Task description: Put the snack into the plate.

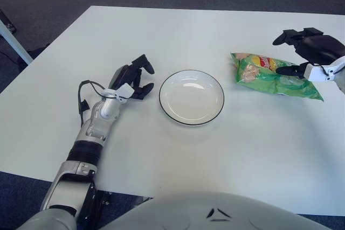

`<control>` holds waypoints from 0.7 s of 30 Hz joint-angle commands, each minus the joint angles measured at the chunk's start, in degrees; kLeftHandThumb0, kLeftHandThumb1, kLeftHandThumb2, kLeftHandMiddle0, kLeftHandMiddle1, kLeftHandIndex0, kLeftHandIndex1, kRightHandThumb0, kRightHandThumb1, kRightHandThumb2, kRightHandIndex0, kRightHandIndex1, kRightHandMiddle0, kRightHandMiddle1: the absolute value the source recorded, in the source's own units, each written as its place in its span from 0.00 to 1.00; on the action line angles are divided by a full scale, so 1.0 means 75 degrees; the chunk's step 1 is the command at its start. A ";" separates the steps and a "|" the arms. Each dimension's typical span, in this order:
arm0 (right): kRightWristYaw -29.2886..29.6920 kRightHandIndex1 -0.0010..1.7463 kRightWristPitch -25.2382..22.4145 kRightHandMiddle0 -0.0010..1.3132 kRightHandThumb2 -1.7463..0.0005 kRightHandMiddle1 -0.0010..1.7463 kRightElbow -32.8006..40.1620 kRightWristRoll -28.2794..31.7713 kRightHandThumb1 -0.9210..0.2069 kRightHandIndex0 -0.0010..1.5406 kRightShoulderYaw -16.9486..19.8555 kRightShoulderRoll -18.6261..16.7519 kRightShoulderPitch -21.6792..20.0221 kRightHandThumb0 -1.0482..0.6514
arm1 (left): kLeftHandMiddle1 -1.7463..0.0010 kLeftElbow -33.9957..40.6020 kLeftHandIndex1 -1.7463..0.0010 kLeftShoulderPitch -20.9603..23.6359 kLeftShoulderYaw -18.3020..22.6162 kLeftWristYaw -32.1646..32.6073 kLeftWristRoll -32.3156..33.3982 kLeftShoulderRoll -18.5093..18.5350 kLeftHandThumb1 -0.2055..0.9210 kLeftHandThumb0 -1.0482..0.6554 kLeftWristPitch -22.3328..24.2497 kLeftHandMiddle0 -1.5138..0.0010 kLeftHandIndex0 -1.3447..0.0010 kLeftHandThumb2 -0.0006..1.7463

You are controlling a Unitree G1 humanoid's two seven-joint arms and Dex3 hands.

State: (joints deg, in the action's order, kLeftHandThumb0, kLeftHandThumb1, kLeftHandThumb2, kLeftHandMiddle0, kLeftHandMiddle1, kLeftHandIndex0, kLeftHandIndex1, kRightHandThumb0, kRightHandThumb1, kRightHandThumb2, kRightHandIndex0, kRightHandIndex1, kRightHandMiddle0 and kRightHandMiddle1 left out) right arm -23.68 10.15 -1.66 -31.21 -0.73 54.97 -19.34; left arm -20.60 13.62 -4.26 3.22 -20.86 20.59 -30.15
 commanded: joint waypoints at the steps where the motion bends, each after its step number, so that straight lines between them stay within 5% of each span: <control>1: -0.0445 0.05 0.0027 0.00 0.64 0.34 -0.0077 0.0181 0.00 0.00 -0.0201 -0.0010 -0.0148 0.02 | 0.00 -0.0299 0.00 -0.0474 -0.0142 0.0126 -0.0097 -0.0122 0.59 0.36 0.0011 0.22 0.63 0.65; 21: -0.2094 0.00 -0.0525 0.00 0.51 0.18 -0.0745 0.0494 0.00 0.00 -0.1310 -0.0654 -0.0266 0.00 | 0.00 0.0057 0.00 -0.0636 -0.0176 0.0095 -0.0136 -0.0089 0.59 0.36 0.0311 0.21 0.63 0.65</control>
State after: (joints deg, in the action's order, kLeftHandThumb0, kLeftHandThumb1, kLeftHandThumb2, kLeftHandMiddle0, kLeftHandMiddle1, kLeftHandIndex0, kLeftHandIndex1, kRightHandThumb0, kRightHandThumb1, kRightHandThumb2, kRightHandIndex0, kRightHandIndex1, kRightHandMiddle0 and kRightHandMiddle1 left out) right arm -37.33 6.67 -4.69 -27.75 -8.09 51.78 -21.78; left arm -18.50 12.63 -4.50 4.03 -21.54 20.85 -29.05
